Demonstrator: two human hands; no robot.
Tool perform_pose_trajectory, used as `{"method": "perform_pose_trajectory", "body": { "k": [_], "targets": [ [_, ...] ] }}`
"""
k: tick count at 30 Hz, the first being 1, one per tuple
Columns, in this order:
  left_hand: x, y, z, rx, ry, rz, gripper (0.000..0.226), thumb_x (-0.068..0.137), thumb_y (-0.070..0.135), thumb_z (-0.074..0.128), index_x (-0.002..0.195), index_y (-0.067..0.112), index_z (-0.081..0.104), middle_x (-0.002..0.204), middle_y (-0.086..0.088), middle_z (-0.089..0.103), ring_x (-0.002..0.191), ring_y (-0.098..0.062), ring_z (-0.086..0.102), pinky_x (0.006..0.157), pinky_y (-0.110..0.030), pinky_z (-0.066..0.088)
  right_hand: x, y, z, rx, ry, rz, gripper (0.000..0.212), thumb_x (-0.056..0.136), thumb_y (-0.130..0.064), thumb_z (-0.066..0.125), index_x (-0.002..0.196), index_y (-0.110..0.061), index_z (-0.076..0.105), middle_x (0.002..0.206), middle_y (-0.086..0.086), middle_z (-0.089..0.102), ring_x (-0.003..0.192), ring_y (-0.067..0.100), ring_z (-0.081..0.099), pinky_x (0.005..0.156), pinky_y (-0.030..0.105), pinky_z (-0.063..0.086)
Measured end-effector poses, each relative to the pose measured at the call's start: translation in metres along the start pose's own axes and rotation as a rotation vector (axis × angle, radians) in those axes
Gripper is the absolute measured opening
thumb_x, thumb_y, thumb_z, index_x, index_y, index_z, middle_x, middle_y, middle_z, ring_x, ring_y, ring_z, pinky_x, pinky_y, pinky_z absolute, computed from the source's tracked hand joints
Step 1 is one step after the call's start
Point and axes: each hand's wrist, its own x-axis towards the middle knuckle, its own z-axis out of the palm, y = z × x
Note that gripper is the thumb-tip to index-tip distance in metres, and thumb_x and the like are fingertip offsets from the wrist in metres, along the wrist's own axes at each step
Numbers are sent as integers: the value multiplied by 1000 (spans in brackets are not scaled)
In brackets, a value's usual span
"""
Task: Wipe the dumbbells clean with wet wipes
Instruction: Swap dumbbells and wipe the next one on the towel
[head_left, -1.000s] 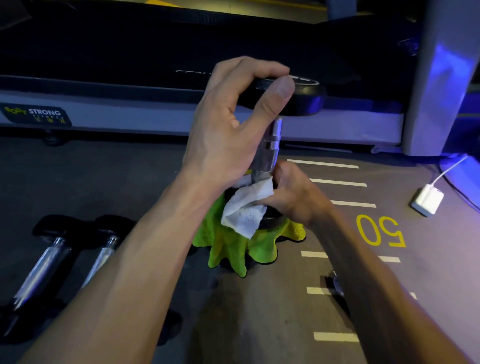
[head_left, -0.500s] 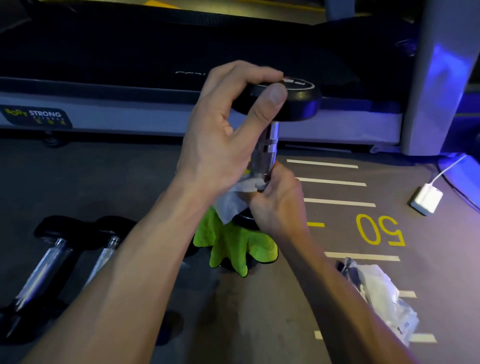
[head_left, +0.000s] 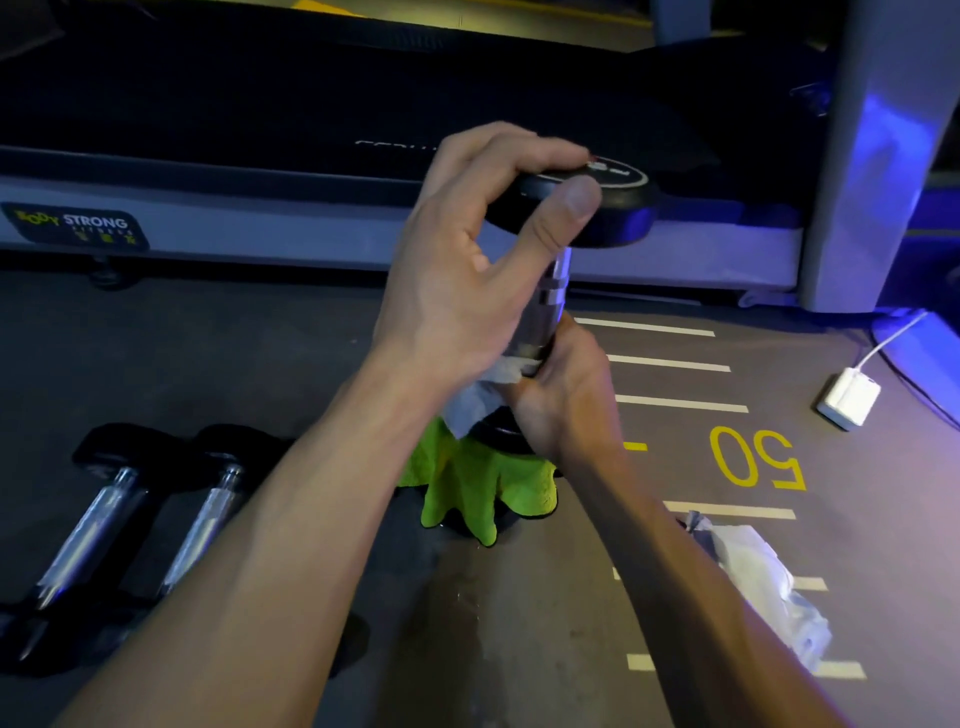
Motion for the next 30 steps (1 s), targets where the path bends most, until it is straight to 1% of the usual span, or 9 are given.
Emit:
{"method": "perform_pose_trajectory", "body": {
  "k": [4, 7, 10, 17, 20, 22, 25, 28, 30],
  "targets": [
    [1, -4, -6, -13, 5, -20, 20, 103, 33, 62, 119, 24, 69, 127, -4, 59, 122, -12, 59, 105, -24, 44, -14, -8, -7, -32, -29, -36, 23, 83, -31, 67, 103, -24, 58, 87, -6, 73, 80, 19, 69, 76, 51, 57],
    [1, -4, -5, -24, -26, -5, 19, 102, 34, 62, 119, 26, 68, 129, -3, 58, 125, -14, 58, 106, -26, 44, -29, 2, -27, 82, -143, -28, 33, 92, -7, 68, 122, -20, 62, 112, -6, 77, 101, 10, 72, 84, 26, 56],
    [3, -2, 0, -24, -16, -1, 20, 101, 35, 62, 118, 27, 68, 127, -1, 58, 125, -13, 58, 108, -30, 45, -34, 7, -38, 99, -108, -2, 60, 89, -7, 71, 145, -23, 54, 116, -7, 76, 96, -1, 70, 75, 13, 50],
    [9, -4, 3, -35, -20, -13, 20, 102, 36, 58, 118, 26, 66, 123, 5, 58, 121, -14, 60, 105, -31, 49, -21, -41, -20, 132, 180, -134, 66, 93, -12, 70, 150, -25, 39, 124, -6, 70, 117, 11, 65, 104, 36, 50],
    [12, -4, 1, -31, -32, -22, 20, 102, 39, 57, 118, 29, 65, 121, 8, 58, 120, -12, 60, 104, -30, 50, -17, -41, -16, -205, 188, -156, 77, 85, -14, 63, 155, -17, 31, 141, -6, 61, 138, 16, 49, 127, 49, 16],
    [13, -5, 1, -38, -20, -26, 19, 103, 39, 57, 117, 30, 66, 119, 9, 59, 117, -11, 61, 102, -28, 48, -23, -34, -20, -264, 97, -83, 78, 79, -21, 57, 153, -14, 35, 131, -4, 67, 124, 20, 57, 121, 49, 31],
    [15, -6, 3, -41, -17, -36, 19, 103, 39, 58, 116, 29, 67, 118, 7, 60, 113, -8, 60, 99, -23, 45, -21, -37, -30, 59, -46, 58, 53, 79, -18, 60, 131, -25, 57, 102, -1, 74, 90, 14, 69, 79, 31, 55],
    [16, -7, 3, -43, -27, -50, 18, 103, 37, 59, 117, 28, 67, 117, 7, 59, 110, -4, 59, 97, -19, 44, -3, -42, -33, 460, -17, 224, 68, 53, -24, 68, 118, -7, 64, 108, 15, 73, 100, 27, 71, 86, 51, 60],
    [17, -8, 3, -40, -19, -54, 18, 104, 36, 59, 117, 26, 67, 114, 8, 60, 106, -2, 57, 94, -16, 41, 4, -42, -33, 671, -22, 314, 56, 47, -21, 67, 98, 2, 63, 103, 26, 68, 97, 37, 68, 91, 60, 56]
  ]
}}
